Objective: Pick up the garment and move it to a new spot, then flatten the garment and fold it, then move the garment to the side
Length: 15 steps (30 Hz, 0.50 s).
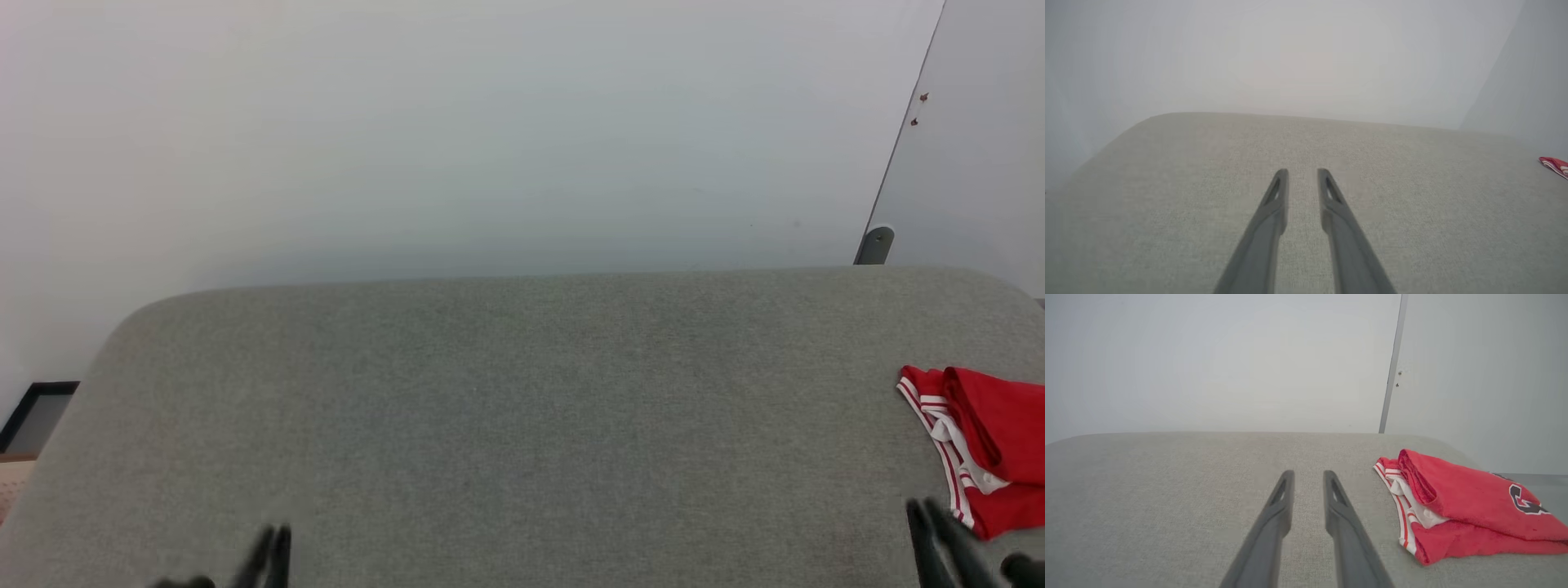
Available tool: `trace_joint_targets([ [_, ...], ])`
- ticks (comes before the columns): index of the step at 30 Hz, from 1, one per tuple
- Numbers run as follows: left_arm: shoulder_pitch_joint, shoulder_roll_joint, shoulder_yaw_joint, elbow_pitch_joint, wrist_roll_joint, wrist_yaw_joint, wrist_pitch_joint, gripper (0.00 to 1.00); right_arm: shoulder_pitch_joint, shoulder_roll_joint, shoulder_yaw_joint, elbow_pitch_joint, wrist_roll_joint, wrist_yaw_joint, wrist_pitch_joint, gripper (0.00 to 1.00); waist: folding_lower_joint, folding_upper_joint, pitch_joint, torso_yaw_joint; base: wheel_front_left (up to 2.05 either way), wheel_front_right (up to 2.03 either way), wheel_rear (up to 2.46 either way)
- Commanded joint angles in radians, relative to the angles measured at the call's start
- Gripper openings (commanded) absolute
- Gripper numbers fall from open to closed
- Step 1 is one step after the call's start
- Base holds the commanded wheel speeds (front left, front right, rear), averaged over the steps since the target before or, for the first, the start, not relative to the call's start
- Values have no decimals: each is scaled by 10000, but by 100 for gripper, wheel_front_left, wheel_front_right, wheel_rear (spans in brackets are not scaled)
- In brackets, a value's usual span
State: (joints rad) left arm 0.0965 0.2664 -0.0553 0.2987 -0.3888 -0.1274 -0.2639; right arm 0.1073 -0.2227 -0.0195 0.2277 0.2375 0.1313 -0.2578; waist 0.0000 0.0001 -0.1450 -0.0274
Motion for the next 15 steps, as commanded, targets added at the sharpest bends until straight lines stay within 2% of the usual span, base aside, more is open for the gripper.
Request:
trace_joint_targets([
  [1, 13, -18, 0, 19, -15, 0, 6, 0, 11, 12, -4, 23, 16, 0, 8, 0, 0, -1, 0, 0, 0, 0, 0],
  [4, 272, -230, -78, 292, -21, 0, 8, 0, 205, 164, 12, 317, 24, 0, 50, 0, 0, -1, 2, 0, 0, 0, 0],
  [15, -103, -513, 208, 173, -1835, -5, 584, 0, -180, 393, -154, 295, 2063, -1, 613, 0, 0, -1, 132, 24, 0, 0, 0],
])
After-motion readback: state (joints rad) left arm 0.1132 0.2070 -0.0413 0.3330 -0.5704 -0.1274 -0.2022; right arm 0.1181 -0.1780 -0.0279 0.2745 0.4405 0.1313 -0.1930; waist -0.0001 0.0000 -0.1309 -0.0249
